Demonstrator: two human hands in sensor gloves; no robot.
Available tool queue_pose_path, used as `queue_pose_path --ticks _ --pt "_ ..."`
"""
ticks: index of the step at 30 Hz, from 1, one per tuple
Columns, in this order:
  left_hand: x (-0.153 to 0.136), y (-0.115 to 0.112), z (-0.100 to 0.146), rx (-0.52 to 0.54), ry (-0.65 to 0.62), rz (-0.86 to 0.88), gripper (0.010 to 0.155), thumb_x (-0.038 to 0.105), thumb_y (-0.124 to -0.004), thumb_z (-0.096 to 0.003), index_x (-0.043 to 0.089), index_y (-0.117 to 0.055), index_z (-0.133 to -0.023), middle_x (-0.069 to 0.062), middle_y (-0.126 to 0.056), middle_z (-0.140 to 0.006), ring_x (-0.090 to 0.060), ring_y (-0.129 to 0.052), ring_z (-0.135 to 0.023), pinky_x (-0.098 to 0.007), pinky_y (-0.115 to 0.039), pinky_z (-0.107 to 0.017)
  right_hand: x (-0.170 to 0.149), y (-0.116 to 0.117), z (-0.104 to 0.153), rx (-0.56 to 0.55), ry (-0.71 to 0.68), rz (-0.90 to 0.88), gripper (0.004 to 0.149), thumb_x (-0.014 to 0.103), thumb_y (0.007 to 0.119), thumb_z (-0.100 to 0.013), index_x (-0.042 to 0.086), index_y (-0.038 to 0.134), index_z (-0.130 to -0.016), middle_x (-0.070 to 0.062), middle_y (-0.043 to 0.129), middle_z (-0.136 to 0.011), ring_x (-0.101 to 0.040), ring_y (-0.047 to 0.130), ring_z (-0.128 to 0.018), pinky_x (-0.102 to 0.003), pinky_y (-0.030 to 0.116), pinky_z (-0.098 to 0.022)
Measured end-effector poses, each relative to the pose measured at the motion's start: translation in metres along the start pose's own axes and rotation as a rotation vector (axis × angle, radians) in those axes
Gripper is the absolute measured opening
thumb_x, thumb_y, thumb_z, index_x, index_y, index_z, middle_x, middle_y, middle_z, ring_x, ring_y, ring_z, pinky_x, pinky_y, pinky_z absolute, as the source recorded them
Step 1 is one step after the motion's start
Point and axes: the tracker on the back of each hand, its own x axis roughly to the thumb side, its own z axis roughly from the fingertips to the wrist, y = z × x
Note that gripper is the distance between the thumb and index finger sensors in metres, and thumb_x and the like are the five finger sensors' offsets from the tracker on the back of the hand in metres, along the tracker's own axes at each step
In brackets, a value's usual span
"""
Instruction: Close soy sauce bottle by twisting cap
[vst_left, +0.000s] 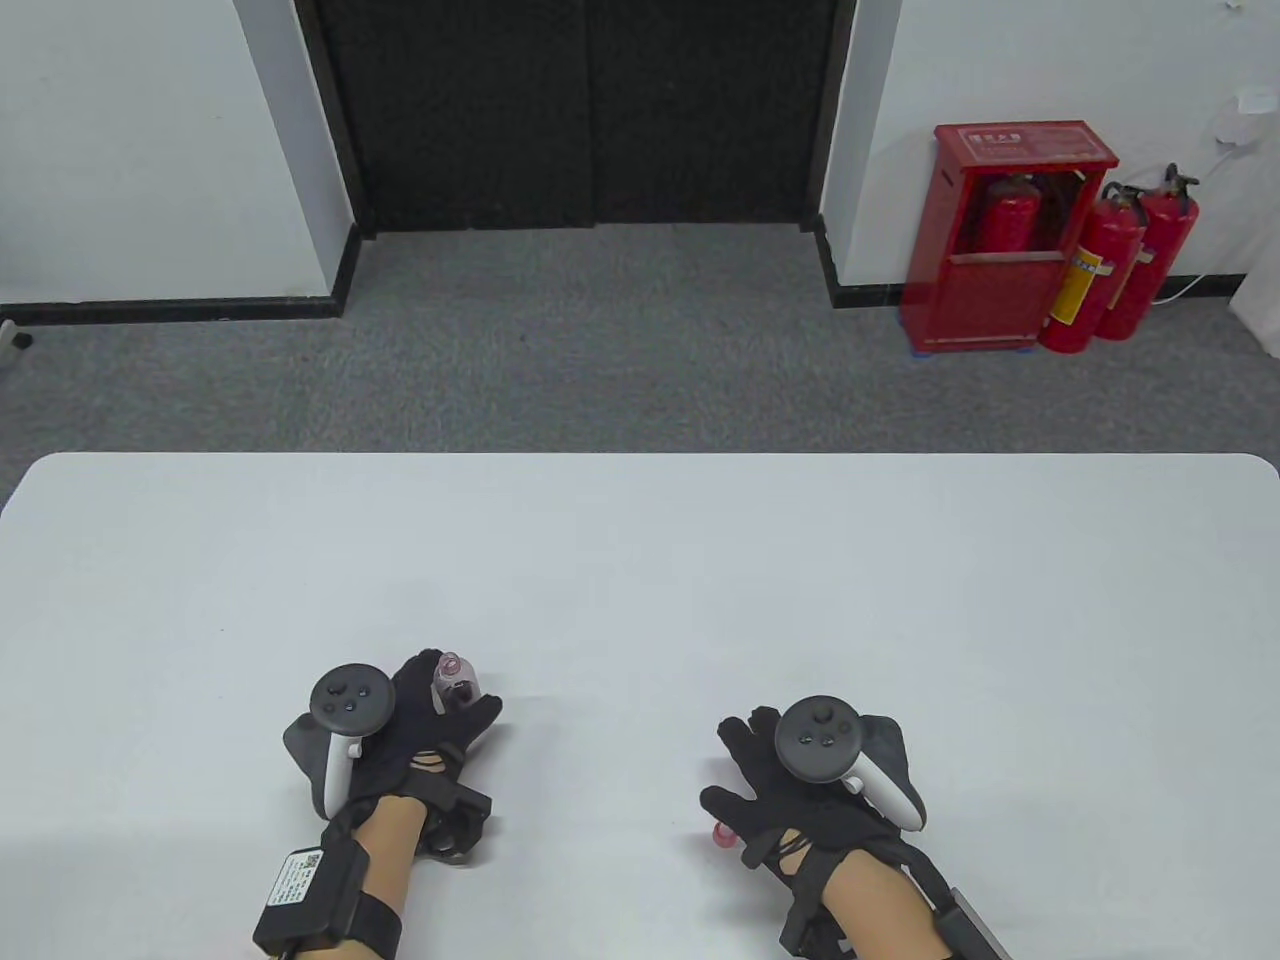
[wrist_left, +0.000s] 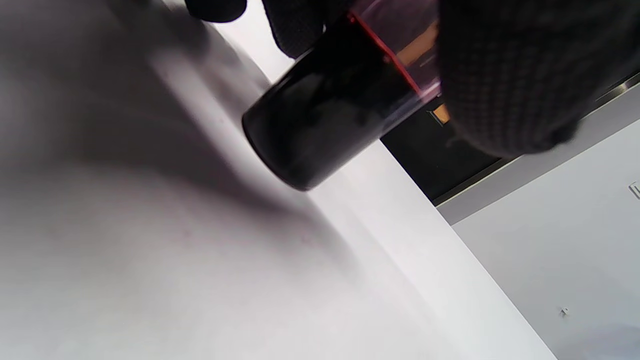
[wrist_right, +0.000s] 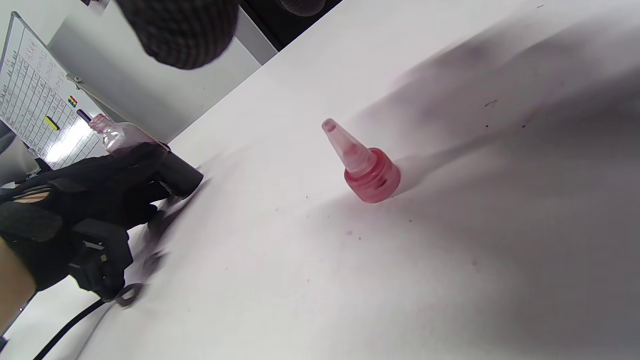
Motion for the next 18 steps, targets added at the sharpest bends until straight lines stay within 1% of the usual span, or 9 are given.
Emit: queue_pose_path --ticks 18 --pt "0.0030 -0.0016 0.0013 -0.035 0.032 -0.033 0.077 0.058 -0.092 -0.0380 0.035 -0.062 -0.105 0.003 -0.060 -0.120 -0.042 -0.040 -0.114 -0.063 -0.033 -0.074 0.0003 0.0018 -0.0005 0.018 0.011 0.003 0.082 0.054 0.069 -0.045 0.023 0.034 -0.112 -0.019 0.018 -0.121 -0.053 0.016 -0.106 -0.076 0.033 -0.066"
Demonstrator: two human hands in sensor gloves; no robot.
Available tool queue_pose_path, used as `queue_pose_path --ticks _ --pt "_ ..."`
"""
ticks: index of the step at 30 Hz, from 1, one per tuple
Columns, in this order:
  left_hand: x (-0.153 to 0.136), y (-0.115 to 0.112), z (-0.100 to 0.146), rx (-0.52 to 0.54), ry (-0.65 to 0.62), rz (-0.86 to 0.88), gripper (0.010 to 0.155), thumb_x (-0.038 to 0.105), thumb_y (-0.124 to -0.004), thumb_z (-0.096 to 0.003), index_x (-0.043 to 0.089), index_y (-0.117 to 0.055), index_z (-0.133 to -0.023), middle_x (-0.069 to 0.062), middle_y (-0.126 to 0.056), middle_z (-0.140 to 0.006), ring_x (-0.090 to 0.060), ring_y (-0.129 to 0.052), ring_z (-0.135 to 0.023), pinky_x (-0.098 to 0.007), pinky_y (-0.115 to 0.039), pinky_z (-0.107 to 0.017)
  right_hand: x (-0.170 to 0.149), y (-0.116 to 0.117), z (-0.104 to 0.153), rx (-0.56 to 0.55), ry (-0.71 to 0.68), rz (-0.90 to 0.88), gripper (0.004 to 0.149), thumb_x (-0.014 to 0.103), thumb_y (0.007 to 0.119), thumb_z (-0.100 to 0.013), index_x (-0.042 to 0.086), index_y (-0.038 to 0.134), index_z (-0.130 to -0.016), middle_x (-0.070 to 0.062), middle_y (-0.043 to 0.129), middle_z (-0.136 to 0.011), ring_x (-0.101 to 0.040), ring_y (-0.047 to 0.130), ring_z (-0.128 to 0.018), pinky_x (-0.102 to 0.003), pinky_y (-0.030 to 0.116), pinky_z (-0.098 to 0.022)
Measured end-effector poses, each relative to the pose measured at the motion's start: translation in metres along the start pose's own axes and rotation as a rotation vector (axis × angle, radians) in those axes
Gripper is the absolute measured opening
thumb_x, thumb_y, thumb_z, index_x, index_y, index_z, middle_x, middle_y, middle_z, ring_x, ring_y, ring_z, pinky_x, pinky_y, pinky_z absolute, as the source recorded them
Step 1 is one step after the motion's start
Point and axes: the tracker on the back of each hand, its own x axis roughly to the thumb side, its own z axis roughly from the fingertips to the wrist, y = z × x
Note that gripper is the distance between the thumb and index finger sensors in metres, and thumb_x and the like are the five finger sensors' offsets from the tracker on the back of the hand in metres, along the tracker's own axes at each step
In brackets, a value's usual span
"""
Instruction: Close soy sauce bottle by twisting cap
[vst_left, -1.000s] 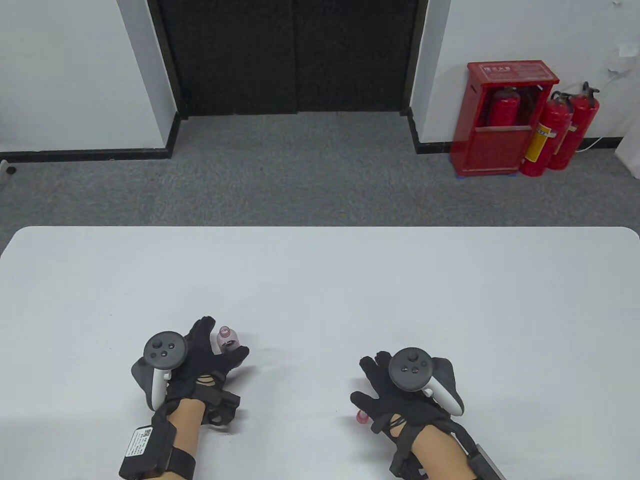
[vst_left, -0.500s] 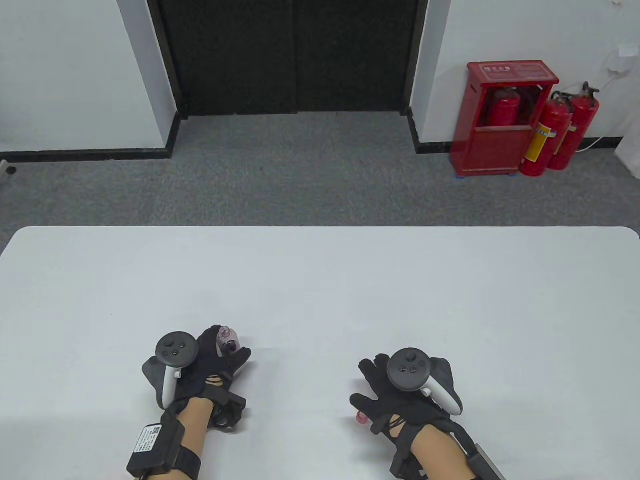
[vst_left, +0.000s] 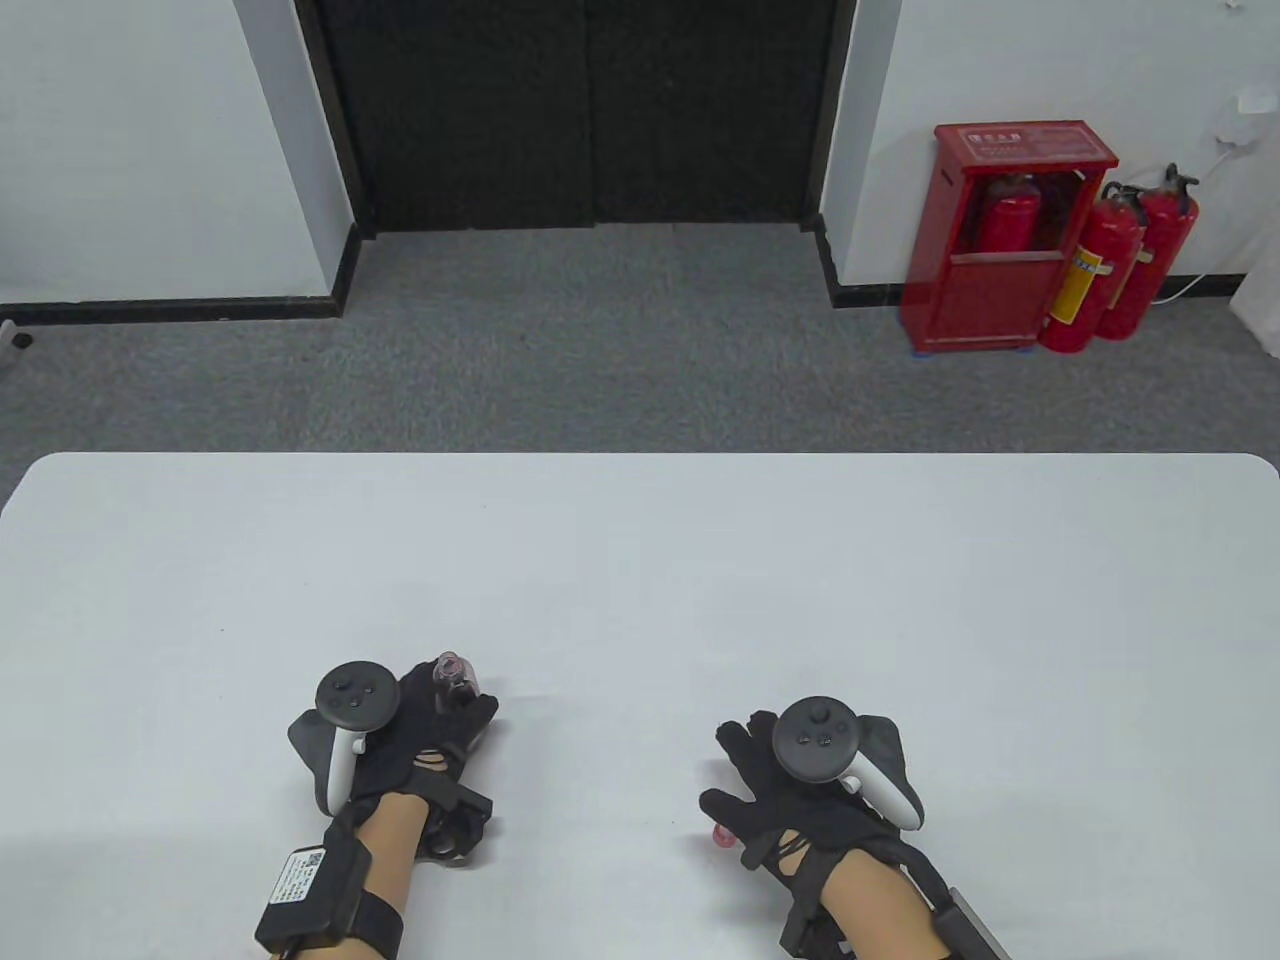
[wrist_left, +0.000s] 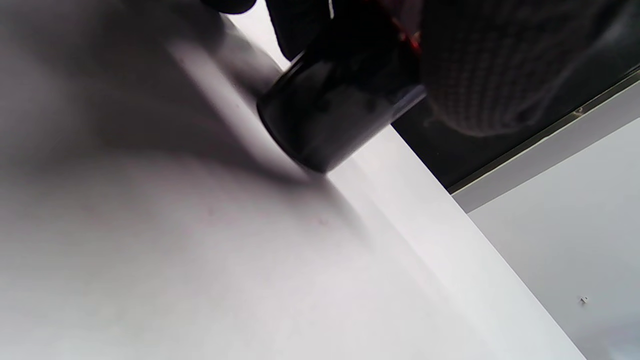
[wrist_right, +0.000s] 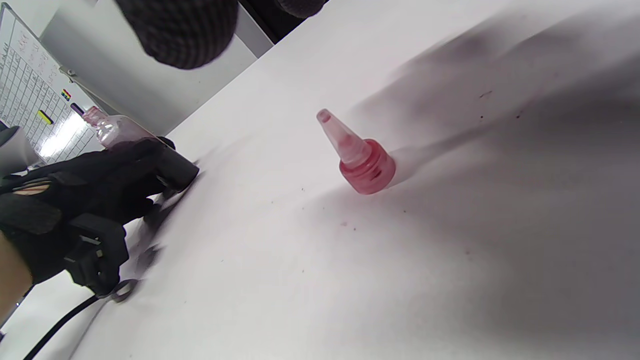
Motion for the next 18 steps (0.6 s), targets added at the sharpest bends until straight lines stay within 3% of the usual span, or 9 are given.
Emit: queue_pose_path --ticks 5,10,13,18 --pt "0.001 0.000 0.000 -0.008 -0.019 -0.003 0.073 0.059 -0.089 -0.0410 0.040 -0.059 -0.105 0.004 -0.057 -0.120 -0.044 -0.038 -0.115 -0.064 -0.032 -0.074 0.000 0.001 0.000 0.006 0.007 -0.003 0.082 0.054 0.069 -0.045 0.023 0.034 -0.112 -0.019 0.018 -0.121 -0.053 0.016 -0.106 -0.075 0.033 -0.066" --pt "0.002 0.002 0.005 0.013 -0.055 0.117 0.071 0.063 -0.082 -0.0445 0.043 -0.049 -0.104 0.009 -0.048 -0.123 -0.041 -0.044 -0.117 -0.070 -0.033 -0.073 -0.001 0.001 0.000 0.005 0.012 -0.008 0.082 0.054 0.069 -0.045 0.023 0.033 -0.112 -0.019 0.016 -0.121 -0.053 0.016 -0.106 -0.075 0.033 -0.066" --pt "0.007 0.005 0.009 0.040 -0.087 0.150 0.066 0.065 -0.081 -0.0443 0.044 -0.053 -0.100 0.010 -0.051 -0.122 -0.038 -0.052 -0.116 -0.070 -0.043 -0.073 -0.001 0.001 0.000 0.004 0.013 -0.010 0.083 0.054 0.069 -0.045 0.023 0.032 -0.112 -0.019 0.014 -0.120 -0.053 0.016 -0.106 -0.075 0.033 -0.066" --pt "0.018 0.009 0.019 0.074 -0.147 0.171 0.057 0.067 -0.086 -0.0417 0.045 -0.066 -0.090 0.013 -0.065 -0.116 -0.031 -0.074 -0.109 -0.060 -0.072 -0.068 -0.002 0.001 -0.001 0.006 0.015 -0.010 0.083 0.054 0.069 -0.045 0.023 0.032 -0.112 -0.019 0.013 -0.120 -0.053 0.016 -0.106 -0.075 0.033 -0.066"
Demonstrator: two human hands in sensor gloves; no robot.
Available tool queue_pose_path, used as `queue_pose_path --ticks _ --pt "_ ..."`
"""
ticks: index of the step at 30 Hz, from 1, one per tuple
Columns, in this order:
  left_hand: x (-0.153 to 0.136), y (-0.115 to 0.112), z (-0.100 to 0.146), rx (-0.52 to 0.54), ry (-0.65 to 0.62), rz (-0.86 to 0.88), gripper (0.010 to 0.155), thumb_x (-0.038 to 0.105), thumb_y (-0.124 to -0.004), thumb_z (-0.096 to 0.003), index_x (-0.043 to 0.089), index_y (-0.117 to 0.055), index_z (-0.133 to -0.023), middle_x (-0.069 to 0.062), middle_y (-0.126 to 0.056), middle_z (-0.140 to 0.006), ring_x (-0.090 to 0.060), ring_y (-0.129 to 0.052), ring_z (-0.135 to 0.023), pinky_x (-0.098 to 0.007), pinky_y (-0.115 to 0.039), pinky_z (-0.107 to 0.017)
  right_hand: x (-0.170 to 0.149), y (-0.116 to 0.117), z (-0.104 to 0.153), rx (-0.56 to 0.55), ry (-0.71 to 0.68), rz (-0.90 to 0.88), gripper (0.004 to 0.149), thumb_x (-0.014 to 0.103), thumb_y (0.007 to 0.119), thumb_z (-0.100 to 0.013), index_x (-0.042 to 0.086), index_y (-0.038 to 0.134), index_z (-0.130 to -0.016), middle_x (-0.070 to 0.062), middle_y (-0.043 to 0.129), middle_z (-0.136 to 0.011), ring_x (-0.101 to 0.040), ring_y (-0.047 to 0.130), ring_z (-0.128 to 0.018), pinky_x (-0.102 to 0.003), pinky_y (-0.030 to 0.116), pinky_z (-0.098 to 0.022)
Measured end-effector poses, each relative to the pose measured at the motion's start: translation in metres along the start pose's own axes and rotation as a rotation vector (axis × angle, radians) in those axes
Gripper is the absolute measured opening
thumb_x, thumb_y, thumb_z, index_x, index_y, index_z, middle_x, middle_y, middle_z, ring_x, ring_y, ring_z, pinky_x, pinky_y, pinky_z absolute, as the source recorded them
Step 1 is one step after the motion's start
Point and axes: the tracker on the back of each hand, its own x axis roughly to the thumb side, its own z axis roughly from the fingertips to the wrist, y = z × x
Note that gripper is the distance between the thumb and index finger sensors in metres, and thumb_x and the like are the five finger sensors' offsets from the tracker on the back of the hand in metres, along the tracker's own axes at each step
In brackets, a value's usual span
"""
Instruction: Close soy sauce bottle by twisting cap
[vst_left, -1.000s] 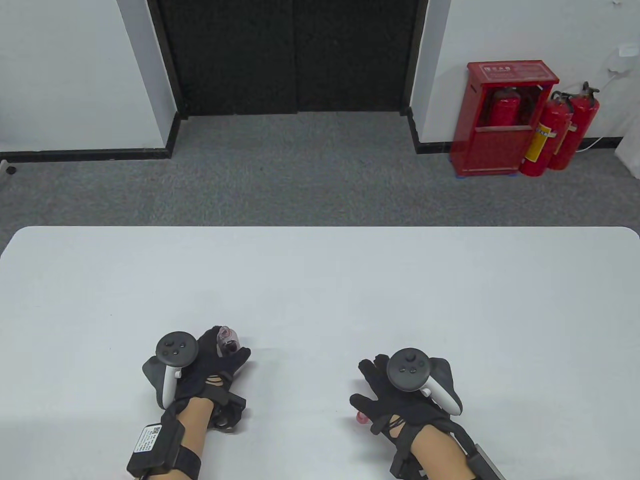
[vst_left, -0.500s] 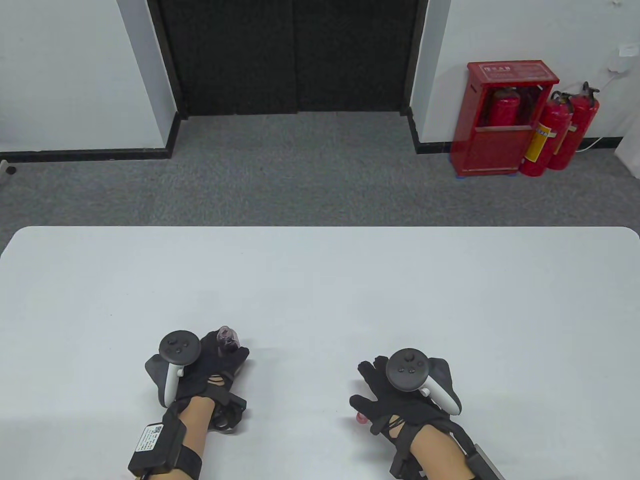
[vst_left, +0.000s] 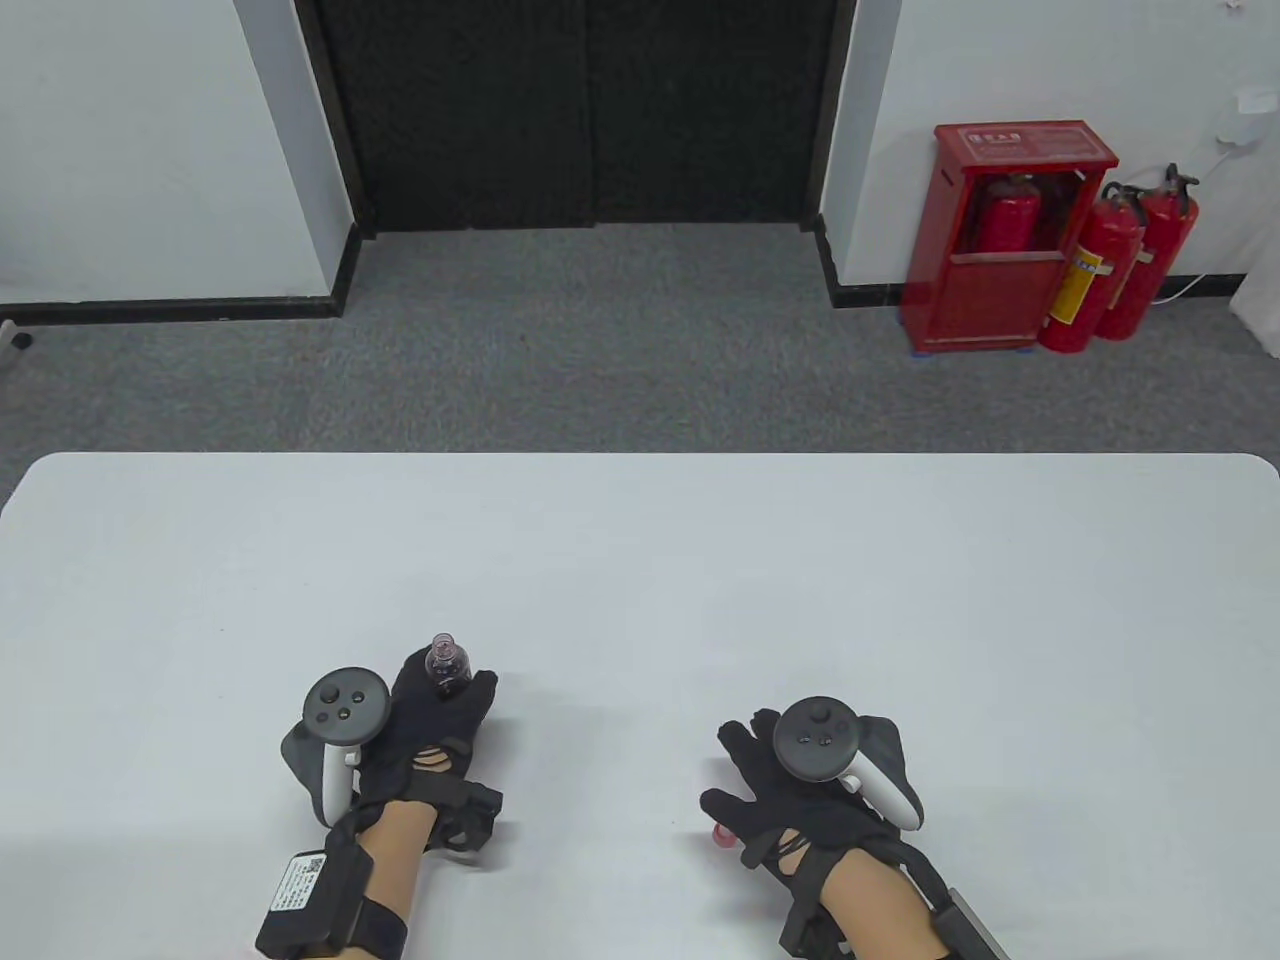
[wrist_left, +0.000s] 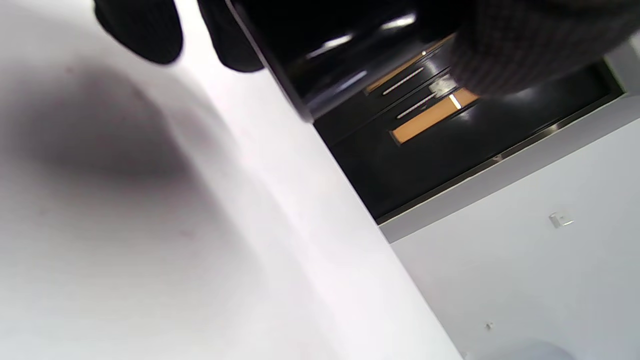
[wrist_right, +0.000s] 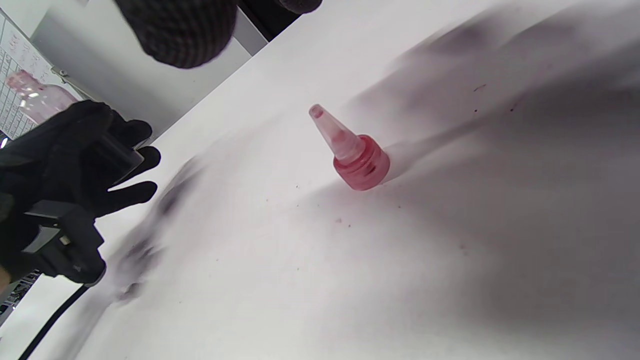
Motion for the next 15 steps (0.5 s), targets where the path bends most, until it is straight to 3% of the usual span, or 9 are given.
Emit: queue_pose_path --ticks 4,11,15 --pt "0.014 -0.002 0.007 -0.027 -0.068 0.021 0.051 0.064 -0.090 -0.0428 0.045 -0.071 -0.086 0.013 -0.071 -0.113 -0.028 -0.083 -0.103 -0.051 -0.084 -0.061 0.000 0.000 0.000 0.002 0.001 0.001 0.083 0.054 0.069 -0.045 0.023 0.032 -0.112 -0.019 0.013 -0.120 -0.053 0.016 -0.106 -0.075 0.033 -0.066" --pt "0.043 -0.015 0.026 -0.077 -0.214 -0.022 0.046 0.055 -0.094 -0.0454 0.043 -0.072 -0.084 0.014 -0.073 -0.111 -0.026 -0.088 -0.100 -0.048 -0.089 -0.055 0.000 0.001 -0.001 0.011 -0.002 -0.004 0.083 0.054 0.069 -0.045 0.023 0.032 -0.112 -0.019 0.012 -0.120 -0.053 0.015 -0.106 -0.075 0.033 -0.066" --pt "0.055 -0.029 0.036 -0.099 -0.307 -0.126 0.045 0.053 -0.097 -0.0444 0.045 -0.075 -0.083 0.019 -0.081 -0.104 -0.018 -0.105 -0.081 -0.039 -0.096 -0.043 0.000 0.001 -0.001 0.013 -0.006 -0.003 0.082 0.054 0.069 -0.045 0.023 0.032 -0.112 -0.019 0.012 -0.120 -0.053 0.015 -0.106 -0.075 0.033 -0.066"
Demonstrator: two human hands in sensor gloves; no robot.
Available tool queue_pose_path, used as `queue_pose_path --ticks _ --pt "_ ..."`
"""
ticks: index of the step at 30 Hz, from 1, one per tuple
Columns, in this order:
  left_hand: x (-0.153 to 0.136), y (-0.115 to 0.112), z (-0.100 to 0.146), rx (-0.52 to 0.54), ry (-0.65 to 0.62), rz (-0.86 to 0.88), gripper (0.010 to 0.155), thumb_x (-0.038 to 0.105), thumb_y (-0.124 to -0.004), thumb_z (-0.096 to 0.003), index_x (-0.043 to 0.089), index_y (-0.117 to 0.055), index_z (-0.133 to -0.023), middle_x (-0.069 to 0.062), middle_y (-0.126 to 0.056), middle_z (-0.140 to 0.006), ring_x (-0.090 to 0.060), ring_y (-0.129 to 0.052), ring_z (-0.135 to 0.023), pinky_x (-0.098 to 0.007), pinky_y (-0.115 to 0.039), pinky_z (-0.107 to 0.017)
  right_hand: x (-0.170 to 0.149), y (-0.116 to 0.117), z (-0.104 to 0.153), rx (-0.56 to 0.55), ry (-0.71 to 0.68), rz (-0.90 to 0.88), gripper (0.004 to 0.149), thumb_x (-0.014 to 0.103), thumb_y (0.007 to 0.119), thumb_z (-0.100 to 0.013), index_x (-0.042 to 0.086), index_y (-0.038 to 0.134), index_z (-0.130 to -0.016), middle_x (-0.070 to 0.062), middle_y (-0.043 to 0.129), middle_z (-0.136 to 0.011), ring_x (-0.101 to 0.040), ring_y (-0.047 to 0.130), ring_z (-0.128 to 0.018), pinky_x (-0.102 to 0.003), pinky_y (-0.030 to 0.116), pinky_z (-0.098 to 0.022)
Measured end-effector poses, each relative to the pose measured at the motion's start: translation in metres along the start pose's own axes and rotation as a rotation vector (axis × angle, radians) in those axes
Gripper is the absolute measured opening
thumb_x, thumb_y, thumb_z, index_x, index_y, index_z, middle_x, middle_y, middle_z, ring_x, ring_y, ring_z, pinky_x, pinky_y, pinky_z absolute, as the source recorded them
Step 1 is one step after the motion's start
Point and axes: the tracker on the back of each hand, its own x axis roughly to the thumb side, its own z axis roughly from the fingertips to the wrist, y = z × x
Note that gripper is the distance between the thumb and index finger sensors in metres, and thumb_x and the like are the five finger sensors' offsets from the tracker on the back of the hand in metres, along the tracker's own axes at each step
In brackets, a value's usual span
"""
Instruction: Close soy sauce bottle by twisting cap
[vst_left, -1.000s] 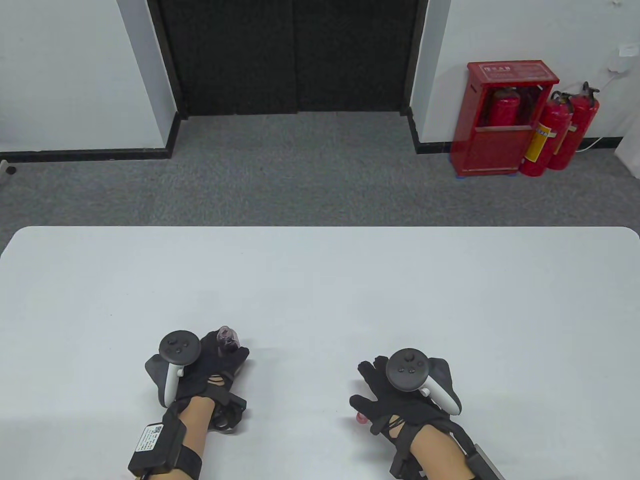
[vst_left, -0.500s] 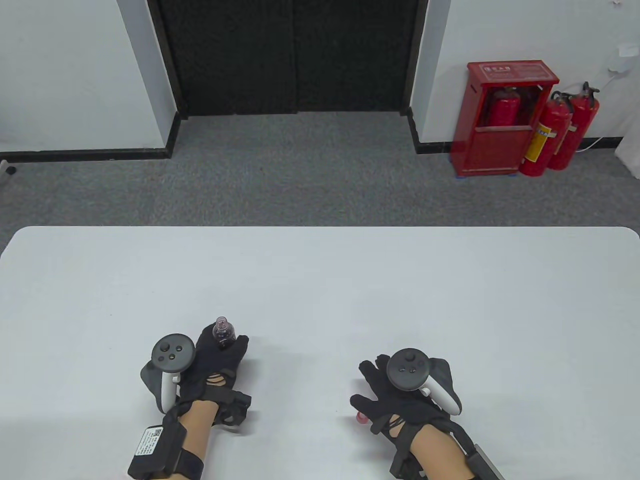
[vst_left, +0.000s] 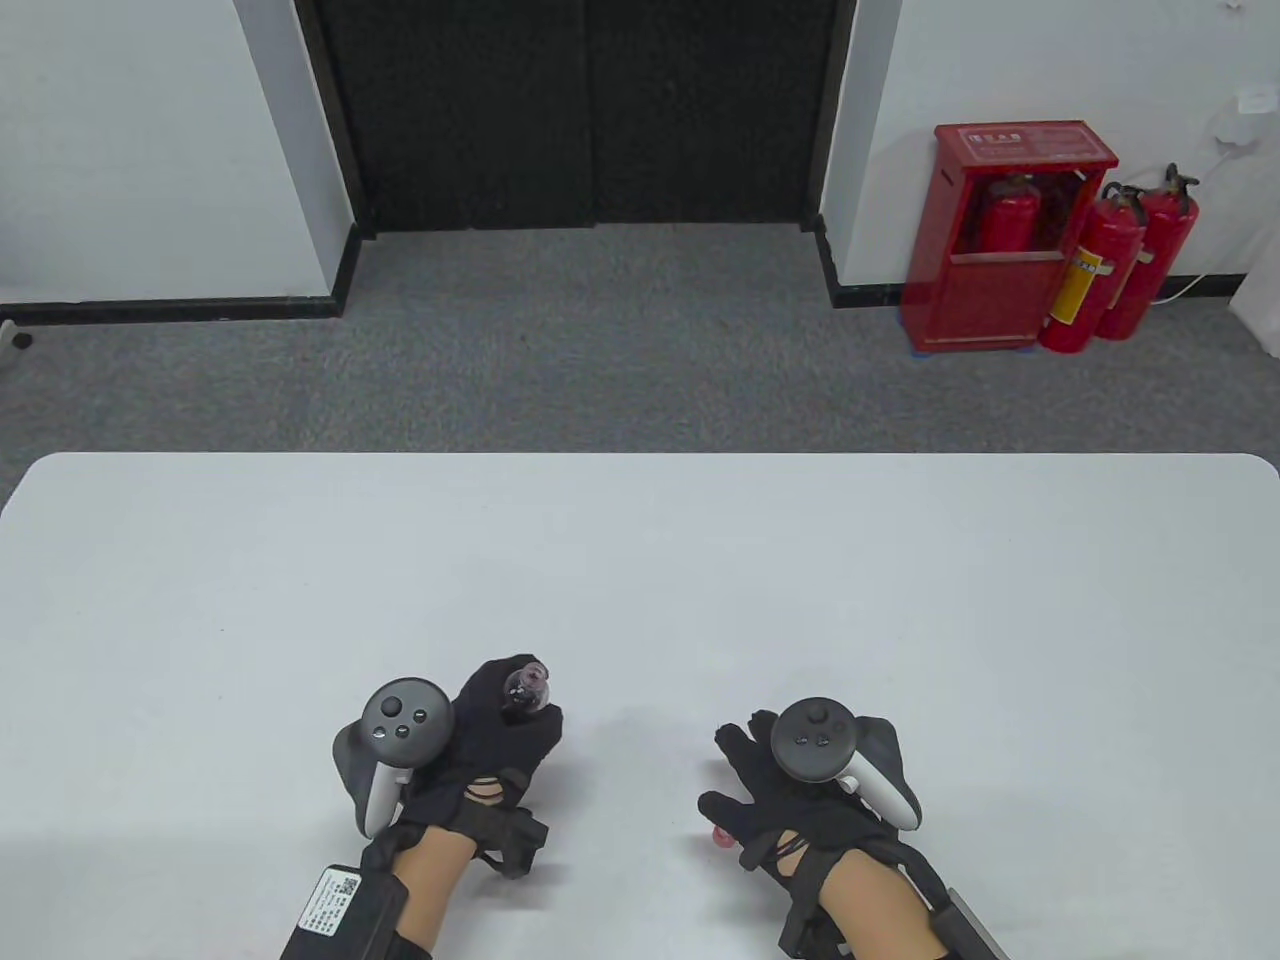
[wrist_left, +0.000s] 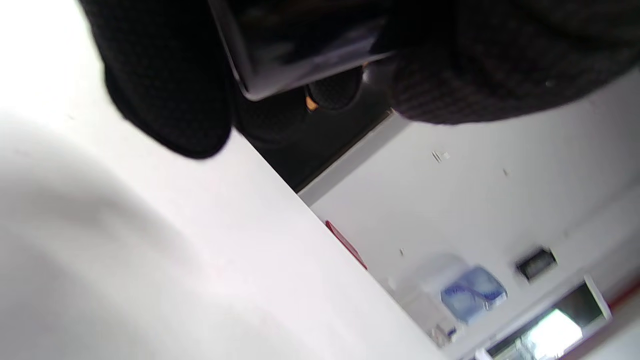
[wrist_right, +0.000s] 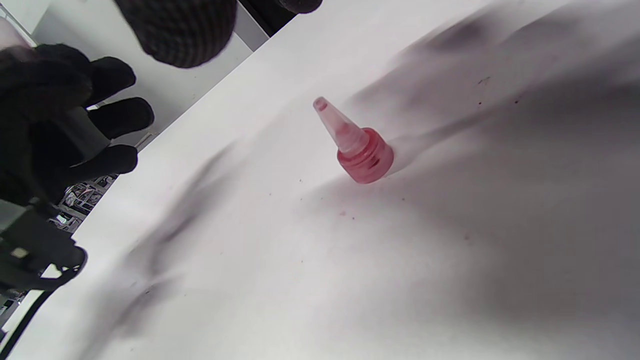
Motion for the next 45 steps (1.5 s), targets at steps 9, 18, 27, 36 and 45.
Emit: queue_pose_path --ticks 9,18,27,36,45 --pt "0.014 -0.037 0.003 -0.201 -0.109 -0.165 0.044 0.052 -0.100 -0.0424 0.046 -0.081 -0.082 0.019 -0.095 -0.080 -0.013 -0.111 -0.066 -0.035 -0.099 -0.035 0.000 0.004 -0.002 0.026 -0.016 0.001 0.083 0.053 0.070 -0.045 0.027 0.029 -0.112 -0.018 0.012 -0.120 -0.051 0.016 -0.107 -0.075 0.033 -0.066" --pt "0.017 -0.050 0.008 -0.298 -0.147 -0.277 0.044 0.053 -0.098 -0.0426 0.046 -0.079 -0.082 0.019 -0.095 -0.077 -0.012 -0.110 -0.063 -0.037 -0.094 -0.040 0.008 0.013 -0.006 0.030 0.050 0.272 0.078 0.040 0.089 -0.040 0.042 0.045 -0.105 -0.016 0.042 -0.109 -0.046 0.049 -0.093 -0.066 0.050 -0.063" --pt "0.018 -0.059 0.011 -0.366 -0.153 -0.325 0.045 0.053 -0.098 -0.0424 0.045 -0.079 -0.082 0.019 -0.094 -0.077 -0.012 -0.110 -0.063 -0.038 -0.093 -0.041 0.004 0.031 -0.020 0.038 0.082 0.391 0.070 0.036 0.089 -0.041 0.038 0.054 -0.101 -0.015 0.056 -0.102 -0.045 0.063 -0.082 -0.062 0.059 -0.057" --pt "0.021 -0.057 0.014 -0.390 -0.158 -0.344 0.046 0.054 -0.098 -0.0422 0.045 -0.079 -0.083 0.019 -0.094 -0.077 -0.012 -0.110 -0.064 -0.038 -0.092 -0.043 0.006 0.032 -0.025 -0.068 -0.006 0.418 0.057 0.036 0.092 -0.038 0.030 0.074 -0.092 -0.014 0.076 -0.094 -0.044 0.078 -0.070 -0.061 0.067 -0.051" --pt "0.028 -0.049 0.018 -0.397 -0.156 -0.340 0.046 0.055 -0.097 -0.0419 0.045 -0.079 -0.083 0.019 -0.095 -0.077 -0.012 -0.110 -0.063 -0.038 -0.092 -0.043 0.016 0.014 -0.011 -0.230 -0.203 0.225 0.055 0.037 0.094 -0.037 0.026 0.079 -0.089 -0.008 0.091 -0.083 -0.040 0.090 -0.059 -0.058 0.074 -0.044"
